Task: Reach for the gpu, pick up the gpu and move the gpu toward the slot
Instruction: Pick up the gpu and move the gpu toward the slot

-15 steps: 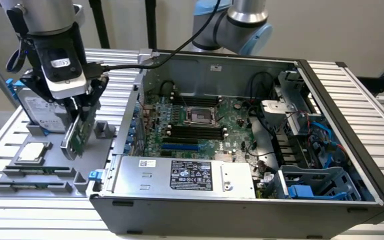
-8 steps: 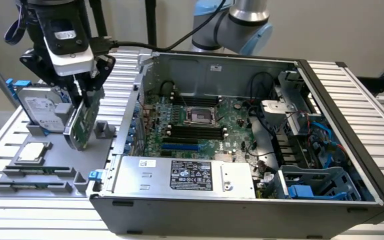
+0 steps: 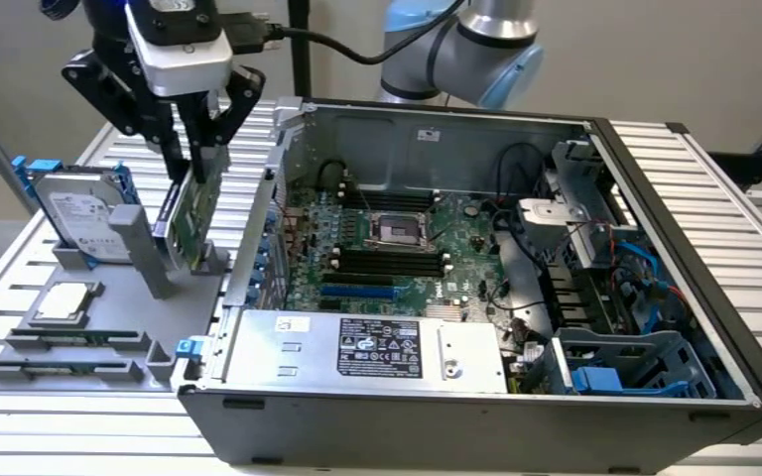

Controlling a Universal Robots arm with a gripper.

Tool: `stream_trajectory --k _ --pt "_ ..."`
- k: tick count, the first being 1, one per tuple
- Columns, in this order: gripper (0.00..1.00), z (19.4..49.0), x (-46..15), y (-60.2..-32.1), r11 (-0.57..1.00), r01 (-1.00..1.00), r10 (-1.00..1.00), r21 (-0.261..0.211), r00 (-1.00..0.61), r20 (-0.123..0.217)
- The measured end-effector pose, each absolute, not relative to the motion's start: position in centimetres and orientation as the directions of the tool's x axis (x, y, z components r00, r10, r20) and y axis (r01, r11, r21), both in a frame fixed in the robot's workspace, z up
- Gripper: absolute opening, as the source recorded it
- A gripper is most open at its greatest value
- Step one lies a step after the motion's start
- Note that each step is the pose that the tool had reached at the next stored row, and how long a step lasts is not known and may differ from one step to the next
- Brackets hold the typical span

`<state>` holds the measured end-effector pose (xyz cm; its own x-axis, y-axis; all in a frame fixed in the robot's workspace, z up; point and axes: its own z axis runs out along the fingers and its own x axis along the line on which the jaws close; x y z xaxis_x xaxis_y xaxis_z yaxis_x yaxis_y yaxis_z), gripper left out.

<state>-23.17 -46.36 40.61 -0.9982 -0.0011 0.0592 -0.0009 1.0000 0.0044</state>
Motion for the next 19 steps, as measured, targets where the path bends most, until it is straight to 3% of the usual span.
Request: stream_trajectory --k 9,19 --pt "0.26 44.4 -19.1 -46.4 1.0 -0.001 -0.001 0.005 -0.998 0.069" --pt "0.26 44.5 -14.5 -46.4 1.0 -0.001 -0.002 0.016 -0.998 0.07"
